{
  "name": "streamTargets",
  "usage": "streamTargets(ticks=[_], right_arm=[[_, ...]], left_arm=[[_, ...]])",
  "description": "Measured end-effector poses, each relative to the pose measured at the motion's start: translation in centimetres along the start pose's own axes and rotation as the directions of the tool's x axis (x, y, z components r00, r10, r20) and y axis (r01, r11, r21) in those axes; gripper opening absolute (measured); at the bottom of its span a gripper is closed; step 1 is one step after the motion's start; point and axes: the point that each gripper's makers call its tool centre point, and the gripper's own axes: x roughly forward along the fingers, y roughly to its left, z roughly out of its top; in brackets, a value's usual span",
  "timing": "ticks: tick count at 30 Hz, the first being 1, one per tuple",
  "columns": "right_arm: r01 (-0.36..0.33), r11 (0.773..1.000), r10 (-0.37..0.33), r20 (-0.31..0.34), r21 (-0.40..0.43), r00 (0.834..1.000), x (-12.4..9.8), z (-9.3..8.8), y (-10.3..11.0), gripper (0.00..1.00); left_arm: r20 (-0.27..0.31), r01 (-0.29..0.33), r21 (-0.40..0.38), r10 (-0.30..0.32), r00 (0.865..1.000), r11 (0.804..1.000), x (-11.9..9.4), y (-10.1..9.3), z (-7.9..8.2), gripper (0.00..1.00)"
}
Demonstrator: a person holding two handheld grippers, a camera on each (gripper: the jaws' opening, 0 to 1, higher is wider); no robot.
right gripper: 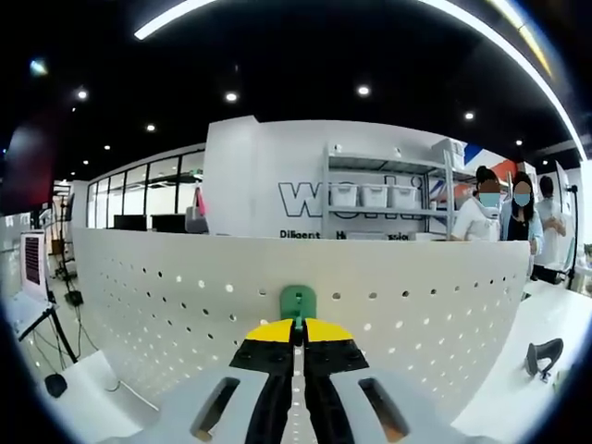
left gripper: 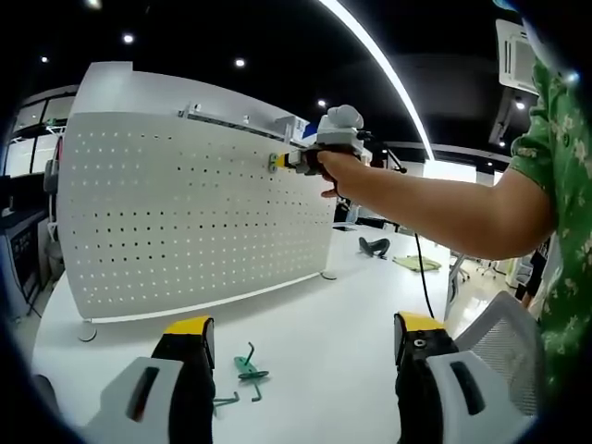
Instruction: Insert the hook assembly into the mounting plate slot until the hook locks in place.
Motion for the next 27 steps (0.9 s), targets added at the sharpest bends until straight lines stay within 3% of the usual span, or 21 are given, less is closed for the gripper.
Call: streamTargets(ticks=[5,9,27], right_arm=[[-0.008,0.999,0.008,-0.009,-0.044,1.000,0.18,-0.14,0.13,0.02],[-0.014,1.000,0.014,-0.002,-0.028,1.000,0.02,-0.01,0.17,0.09],[-0.035,0.999,0.035,-0.004,-0.028,0.999,-0.81,-0.61,0.49,0.14]], left_arm=[[-0.001,0.002,0.002,-0.002,1.000,1.000,0.10,-0.08,0.01,0.82],[0.001,0.002,0.002,-0.002,1.000,1.000,0.09,-0.09,0.05,0.82],[0.002,0.005,0.003,-0.006,1.000,1.000,0.11,-0.25,0.09,0.82]])
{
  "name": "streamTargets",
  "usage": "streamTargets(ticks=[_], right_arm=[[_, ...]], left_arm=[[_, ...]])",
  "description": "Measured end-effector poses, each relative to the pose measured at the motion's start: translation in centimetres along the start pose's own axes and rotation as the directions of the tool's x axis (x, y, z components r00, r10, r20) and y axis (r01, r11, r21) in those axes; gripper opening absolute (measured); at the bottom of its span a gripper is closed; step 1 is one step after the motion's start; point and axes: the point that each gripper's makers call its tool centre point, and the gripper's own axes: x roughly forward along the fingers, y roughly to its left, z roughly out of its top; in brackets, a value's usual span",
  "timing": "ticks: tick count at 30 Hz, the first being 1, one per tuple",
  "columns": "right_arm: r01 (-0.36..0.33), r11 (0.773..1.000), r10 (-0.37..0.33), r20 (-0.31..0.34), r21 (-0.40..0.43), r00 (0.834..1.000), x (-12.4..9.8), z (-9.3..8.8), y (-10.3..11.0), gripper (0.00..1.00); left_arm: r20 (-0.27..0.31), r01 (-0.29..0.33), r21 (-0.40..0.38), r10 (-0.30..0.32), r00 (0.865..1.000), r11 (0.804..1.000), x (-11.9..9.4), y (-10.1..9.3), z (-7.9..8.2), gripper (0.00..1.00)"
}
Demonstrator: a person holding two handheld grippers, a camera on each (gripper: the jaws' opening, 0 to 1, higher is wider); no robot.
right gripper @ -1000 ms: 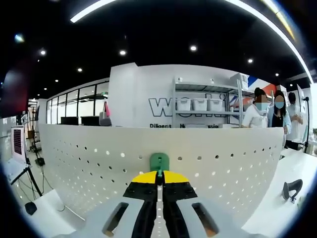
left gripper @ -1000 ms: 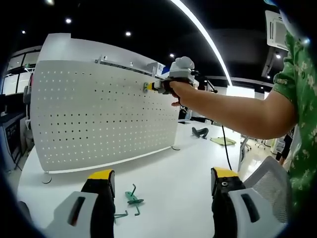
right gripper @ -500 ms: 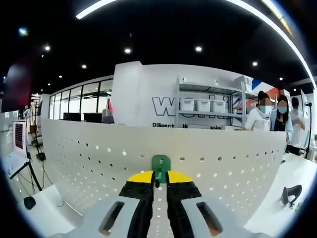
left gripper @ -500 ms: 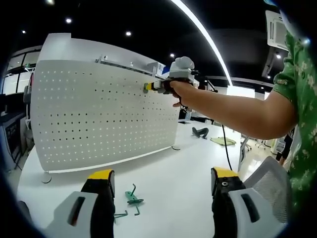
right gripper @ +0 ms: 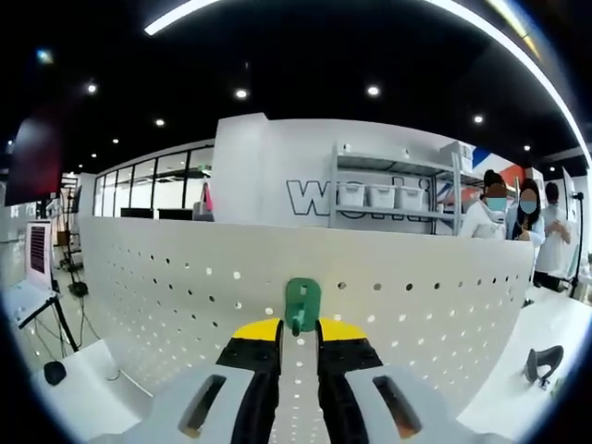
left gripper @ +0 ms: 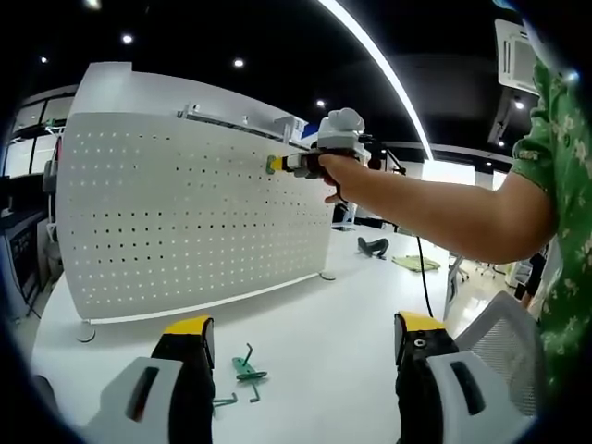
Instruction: Insert the hook assembly into the mounting plate slot until the hook locks in place.
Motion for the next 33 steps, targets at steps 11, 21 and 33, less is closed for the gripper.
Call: streamTargets(ticks=[11,21,33], right_arm=[[-0.017,1.000,0.017,0.025,-0.003,1.000,-0.2,0.3,0.2,0.39],[-0.054,0.999,0.054,0.013,-0.004,0.998,-0.9,-0.1,0.5,0.49],[-0.098,0.995,0.099,-0.025,0.028,0.995,-2.7,-0.7,0.7,0.50]], left_arm=[[0.001,0.001,0.000,-0.001,1.000,1.000,0.1,-0.1,0.0,0.82],[-0.001,0.005,0.007,-0.005,1.000,1.000,0.2,-0.3,0.2,0.82],[0.005,0.008,0.015,-0.008,1.000,1.000,-0.1,-0.9,0.6,0.82]])
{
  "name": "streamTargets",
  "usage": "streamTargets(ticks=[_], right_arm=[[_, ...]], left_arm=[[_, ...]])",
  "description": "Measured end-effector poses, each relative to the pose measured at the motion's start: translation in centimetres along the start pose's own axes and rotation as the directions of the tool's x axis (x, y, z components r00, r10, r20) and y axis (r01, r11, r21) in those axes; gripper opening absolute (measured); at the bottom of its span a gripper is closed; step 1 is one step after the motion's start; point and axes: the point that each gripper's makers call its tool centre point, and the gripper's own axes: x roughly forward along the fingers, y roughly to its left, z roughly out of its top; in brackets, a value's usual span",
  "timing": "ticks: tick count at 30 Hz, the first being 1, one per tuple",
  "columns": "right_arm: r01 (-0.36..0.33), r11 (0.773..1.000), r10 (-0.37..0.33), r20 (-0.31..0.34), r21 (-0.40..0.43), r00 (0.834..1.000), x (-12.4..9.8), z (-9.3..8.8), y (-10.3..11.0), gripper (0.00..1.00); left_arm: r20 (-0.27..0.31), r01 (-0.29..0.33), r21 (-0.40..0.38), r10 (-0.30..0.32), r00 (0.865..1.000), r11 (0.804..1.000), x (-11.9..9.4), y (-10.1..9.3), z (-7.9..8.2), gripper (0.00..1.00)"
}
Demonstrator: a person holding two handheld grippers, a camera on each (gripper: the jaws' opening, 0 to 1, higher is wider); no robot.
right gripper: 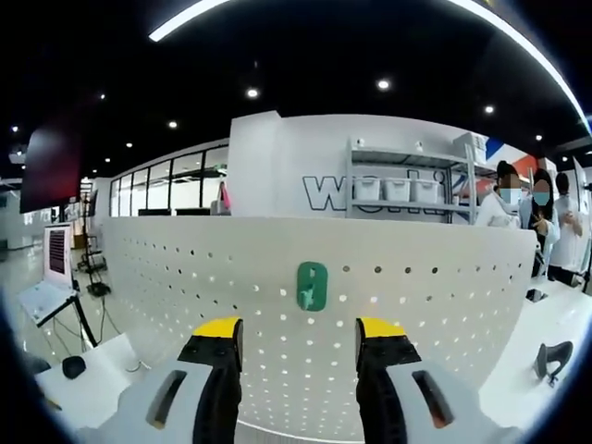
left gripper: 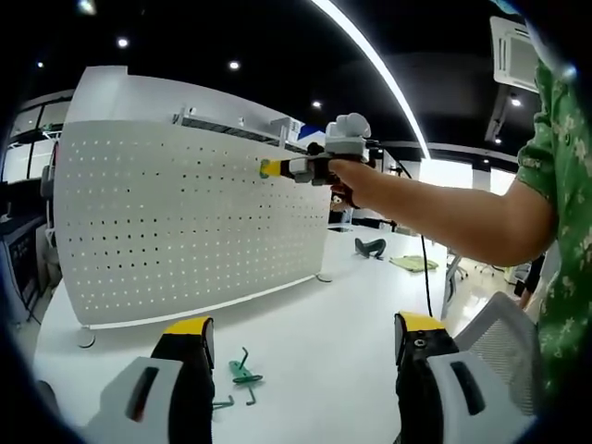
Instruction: Insert the hook assembly into the mounting plate slot until the hook locks in place.
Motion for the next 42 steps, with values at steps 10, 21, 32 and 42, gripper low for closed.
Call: streamTargets(ticks=[10,21,32,42], right_arm=[[-0.037,0.999,0.038,-0.021,0.024,0.999,-0.6,-0.6,1.1,0.50],[-0.063,0.997,0.063,-0.022,0.035,0.998,-1.7,-0.6,2.4,0.50],[-0.058,0.997,0.059,-0.024,0.052,0.998,-3.4,-1.6,2.9,0.50],[-0.064,0.996,0.067,-0.042,0.068,0.997,-5.3,-3.3,3.6,0.50]], left_arm=[[0.002,0.003,-0.002,-0.003,1.000,1.000,-0.2,-0.3,-0.1,0.82],[0.012,-0.006,0.006,0.006,1.000,1.000,-0.7,-0.3,0.3,0.82],[0.020,-0.006,0.012,0.006,1.000,1.000,-0.9,-0.5,0.7,0.82],[0.021,-0.005,0.015,0.005,1.000,1.000,-0.9,-0.8,0.8,0.82]])
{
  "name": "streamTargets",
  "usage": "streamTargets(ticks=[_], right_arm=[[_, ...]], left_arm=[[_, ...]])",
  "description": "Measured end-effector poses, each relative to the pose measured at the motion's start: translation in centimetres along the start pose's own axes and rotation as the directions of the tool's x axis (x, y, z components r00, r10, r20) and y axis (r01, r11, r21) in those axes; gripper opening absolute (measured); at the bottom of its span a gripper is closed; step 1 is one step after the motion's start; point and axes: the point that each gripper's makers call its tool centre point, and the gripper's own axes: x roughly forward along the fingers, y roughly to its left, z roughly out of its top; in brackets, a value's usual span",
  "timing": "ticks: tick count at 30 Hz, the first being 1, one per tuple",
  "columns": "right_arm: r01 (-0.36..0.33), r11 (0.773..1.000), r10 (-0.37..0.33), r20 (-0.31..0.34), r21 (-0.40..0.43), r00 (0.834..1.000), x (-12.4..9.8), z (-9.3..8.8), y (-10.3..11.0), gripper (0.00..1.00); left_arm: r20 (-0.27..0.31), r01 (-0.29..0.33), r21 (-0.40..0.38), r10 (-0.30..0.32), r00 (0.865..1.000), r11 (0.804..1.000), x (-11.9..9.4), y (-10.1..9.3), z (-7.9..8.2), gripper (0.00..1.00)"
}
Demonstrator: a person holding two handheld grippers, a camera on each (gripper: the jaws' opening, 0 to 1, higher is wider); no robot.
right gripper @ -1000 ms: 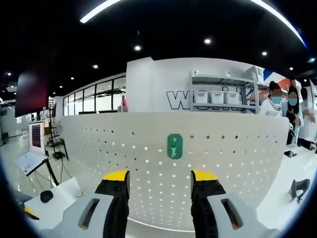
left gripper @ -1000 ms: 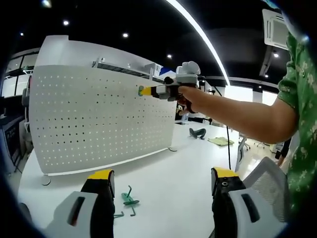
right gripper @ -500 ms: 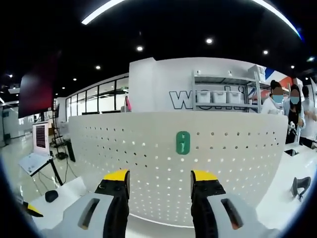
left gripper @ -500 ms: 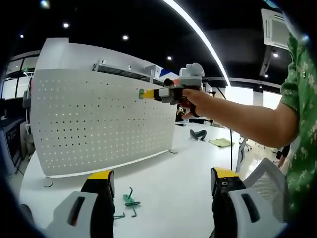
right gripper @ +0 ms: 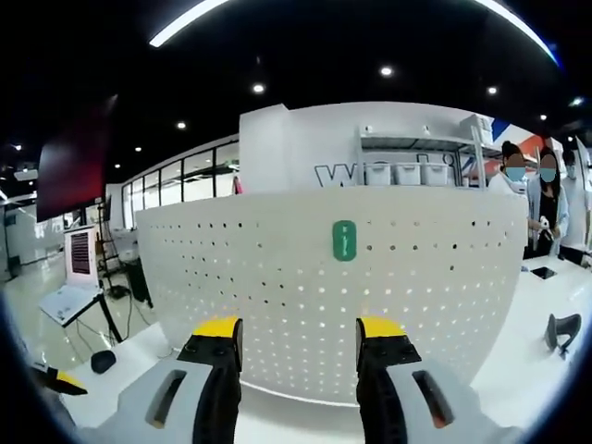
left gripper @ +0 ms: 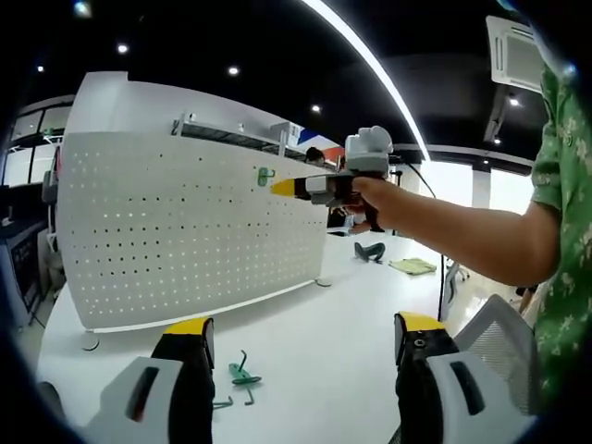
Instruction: Insert the hook assembly into the mounting plate slot until the hook locks in place.
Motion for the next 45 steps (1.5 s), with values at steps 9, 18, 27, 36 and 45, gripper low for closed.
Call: streamTargets(ticks=[9,18,27,36,45], right_arm=[[-0.008,1.000,0.008,-0.021,0.008,1.000,-1.6,-1.6,0.4,0.50],[-0.040,0.999,0.041,-0.063,0.011,0.997,-3.2,-4.3,1.6,0.50],[-0.061,0.998,0.063,-0.101,0.023,0.993,-4.7,-6.8,2.8,0.49],[-0.076,0.996,0.080,-0.140,0.037,0.987,-6.4,-8.9,3.9,0.49],[-0.094,0.995,0.100,-0.176,0.042,0.979,-8.1,-11.0,5.2,0.49]], left_arm=[[-0.001,0.005,0.006,-0.005,1.000,1.000,0.1,-0.3,0.1,0.82],[-0.007,-0.004,0.003,0.004,1.000,1.000,-0.2,-0.1,0.0,0.82],[-0.013,-0.012,0.008,0.012,1.000,1.000,-0.5,-0.2,0.0,0.81],[-0.026,-0.026,0.005,0.026,0.999,1.000,-0.8,-0.2,-0.4,0.80],[-0.031,-0.027,-0.002,0.027,0.999,1.000,-0.8,-0.5,-0.7,0.80]])
